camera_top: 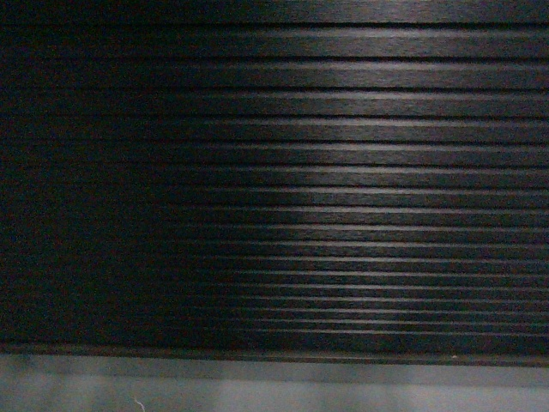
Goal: Place dark red mango on scale at checkout
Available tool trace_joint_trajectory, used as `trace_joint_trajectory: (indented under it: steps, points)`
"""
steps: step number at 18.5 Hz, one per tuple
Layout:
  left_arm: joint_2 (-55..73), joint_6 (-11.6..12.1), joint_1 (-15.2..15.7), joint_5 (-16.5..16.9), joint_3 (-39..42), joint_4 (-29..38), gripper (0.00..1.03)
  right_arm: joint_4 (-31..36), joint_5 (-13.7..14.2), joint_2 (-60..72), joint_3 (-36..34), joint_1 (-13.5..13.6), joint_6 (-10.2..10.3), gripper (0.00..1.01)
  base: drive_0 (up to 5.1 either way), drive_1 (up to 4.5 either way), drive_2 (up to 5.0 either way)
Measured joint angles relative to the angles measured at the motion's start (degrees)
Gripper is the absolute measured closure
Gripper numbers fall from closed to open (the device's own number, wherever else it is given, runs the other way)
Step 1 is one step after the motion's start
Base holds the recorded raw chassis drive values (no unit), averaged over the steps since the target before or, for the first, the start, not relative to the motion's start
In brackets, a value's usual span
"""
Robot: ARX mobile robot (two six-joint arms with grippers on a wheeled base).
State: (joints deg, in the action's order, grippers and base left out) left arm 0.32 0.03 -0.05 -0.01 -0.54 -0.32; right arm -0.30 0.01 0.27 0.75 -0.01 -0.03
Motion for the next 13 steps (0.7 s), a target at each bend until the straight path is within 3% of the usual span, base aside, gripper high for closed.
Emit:
trace_joint_trajectory:
  steps: [13]
  points:
    - [0.0,0.0,0.0,0.0,0.0,0.0,0.05,0.0,0.0,0.0,0.0,0.0,0.0,0.03,0.0,0.0,0.0]
